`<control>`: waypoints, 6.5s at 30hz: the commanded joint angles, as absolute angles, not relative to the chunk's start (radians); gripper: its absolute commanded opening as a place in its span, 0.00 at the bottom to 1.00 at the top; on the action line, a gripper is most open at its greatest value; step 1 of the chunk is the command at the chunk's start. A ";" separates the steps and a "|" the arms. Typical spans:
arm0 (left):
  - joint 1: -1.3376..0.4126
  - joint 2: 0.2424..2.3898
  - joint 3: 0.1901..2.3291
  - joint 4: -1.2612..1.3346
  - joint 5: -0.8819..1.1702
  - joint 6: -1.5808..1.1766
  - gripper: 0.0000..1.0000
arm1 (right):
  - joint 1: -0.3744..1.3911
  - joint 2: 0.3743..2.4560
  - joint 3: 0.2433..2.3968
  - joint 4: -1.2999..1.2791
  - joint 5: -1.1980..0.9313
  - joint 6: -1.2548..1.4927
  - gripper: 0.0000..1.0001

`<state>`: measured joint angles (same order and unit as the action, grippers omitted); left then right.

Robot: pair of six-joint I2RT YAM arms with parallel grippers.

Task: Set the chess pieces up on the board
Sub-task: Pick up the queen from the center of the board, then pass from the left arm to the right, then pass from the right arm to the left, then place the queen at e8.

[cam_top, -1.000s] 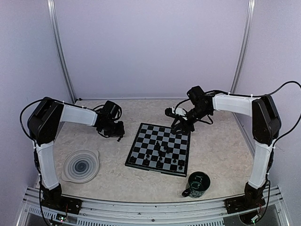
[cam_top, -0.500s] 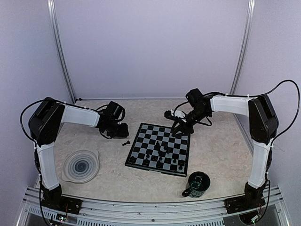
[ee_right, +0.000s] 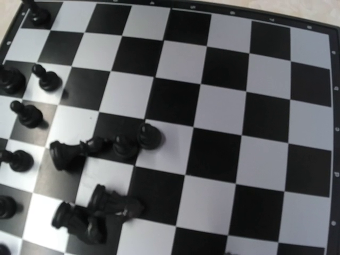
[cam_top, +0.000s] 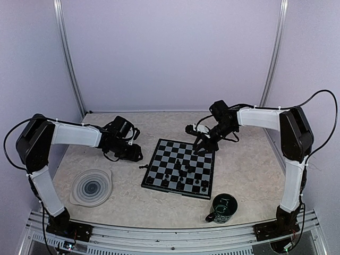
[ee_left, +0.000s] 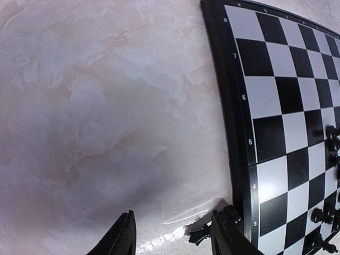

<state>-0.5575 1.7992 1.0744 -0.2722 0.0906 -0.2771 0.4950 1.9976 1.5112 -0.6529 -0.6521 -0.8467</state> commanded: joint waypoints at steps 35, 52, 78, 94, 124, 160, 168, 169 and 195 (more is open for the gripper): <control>-0.627 1.909 1.126 -0.432 0.080 -0.037 0.39 | 0.505 2.043 1.552 -0.740 -0.706 -0.867 0.42; -0.676 1.920 1.145 -0.438 0.050 0.178 0.46 | 0.505 2.052 1.560 -0.759 -0.705 -0.880 0.42; -0.696 1.967 1.128 -0.540 0.033 0.248 0.18 | 0.506 2.036 1.576 -0.798 -0.737 -0.894 0.42; -0.652 1.705 1.169 -0.581 0.326 0.094 0.08 | 0.613 1.903 1.609 -0.797 -0.680 -0.921 0.42; -0.733 1.729 1.278 -0.522 0.770 -0.072 0.09 | 1.001 1.852 1.541 -0.640 -0.112 -1.069 0.41; -0.946 1.426 0.960 0.365 0.094 -0.212 0.49 | 0.587 1.721 1.254 -0.180 -1.222 -0.250 0.08; -0.963 1.564 1.071 0.323 0.158 -0.225 0.45 | 0.586 1.710 1.246 -0.179 -1.225 -0.260 0.09; -0.963 1.574 1.079 0.321 0.163 -0.226 0.44 | 0.585 1.710 1.244 -0.179 -1.227 -0.261 0.09; -1.013 1.569 1.113 -0.236 0.126 -0.028 0.10 | 0.295 1.591 1.224 -0.319 -1.055 -0.475 0.46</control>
